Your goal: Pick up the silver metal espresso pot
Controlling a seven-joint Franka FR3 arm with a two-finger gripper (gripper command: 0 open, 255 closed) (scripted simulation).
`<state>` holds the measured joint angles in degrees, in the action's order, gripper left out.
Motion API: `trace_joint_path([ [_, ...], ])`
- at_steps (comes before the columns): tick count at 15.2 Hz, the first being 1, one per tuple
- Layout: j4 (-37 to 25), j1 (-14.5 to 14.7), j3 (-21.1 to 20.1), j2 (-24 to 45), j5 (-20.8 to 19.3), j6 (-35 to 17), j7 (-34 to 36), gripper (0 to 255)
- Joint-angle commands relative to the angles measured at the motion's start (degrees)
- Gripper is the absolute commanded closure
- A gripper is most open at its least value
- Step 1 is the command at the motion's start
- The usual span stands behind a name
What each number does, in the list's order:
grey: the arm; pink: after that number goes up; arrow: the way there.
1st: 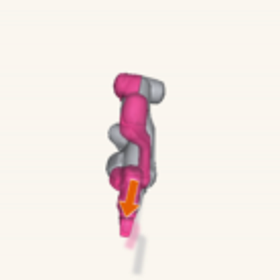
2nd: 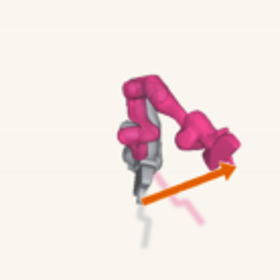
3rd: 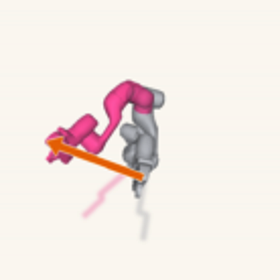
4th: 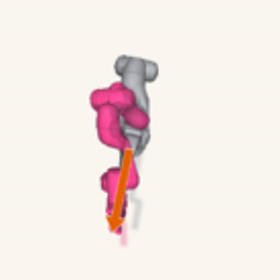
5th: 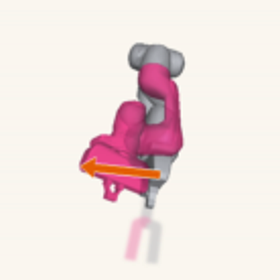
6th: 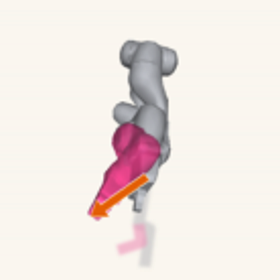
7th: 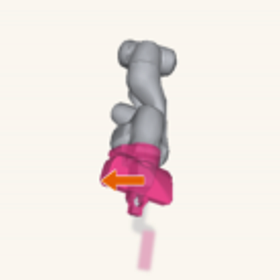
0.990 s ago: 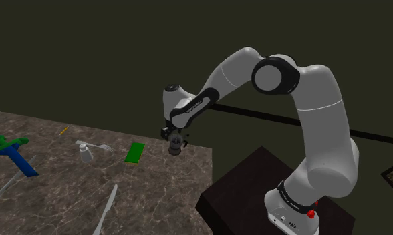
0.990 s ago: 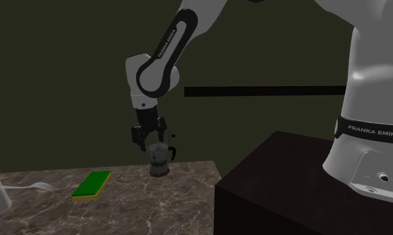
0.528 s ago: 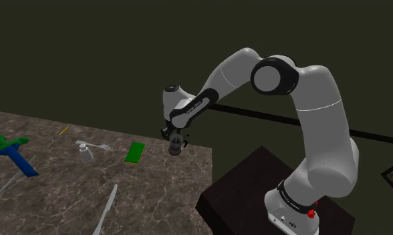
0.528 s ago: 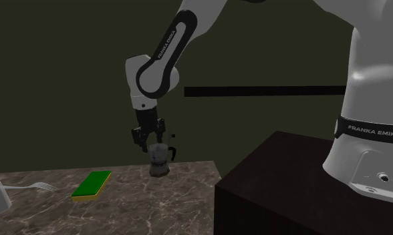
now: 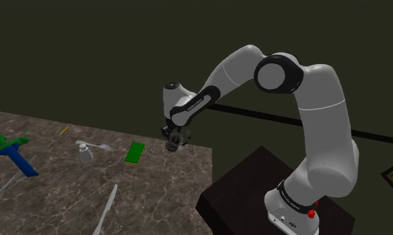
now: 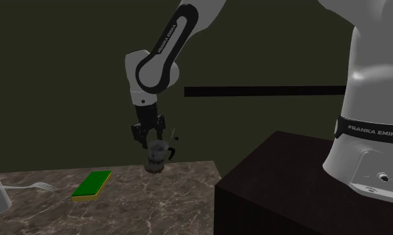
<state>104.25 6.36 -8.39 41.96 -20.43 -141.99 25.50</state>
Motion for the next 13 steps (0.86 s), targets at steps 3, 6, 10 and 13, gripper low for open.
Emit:
trace_joint_path([
  [3,0.72,-0.51,-0.58,-2.45,0.63,1.69,-0.69,255],
  [6,1.21,-0.82,-1.03,-4.32,1.14,3.05,-1.16,255],
  [10,1.69,-1.21,-1.60,-6.72,1.86,4.94,-1.81,255],
  [13,1.79,-1.32,-1.76,-7.39,2.07,5.50,-2.00,255],
])
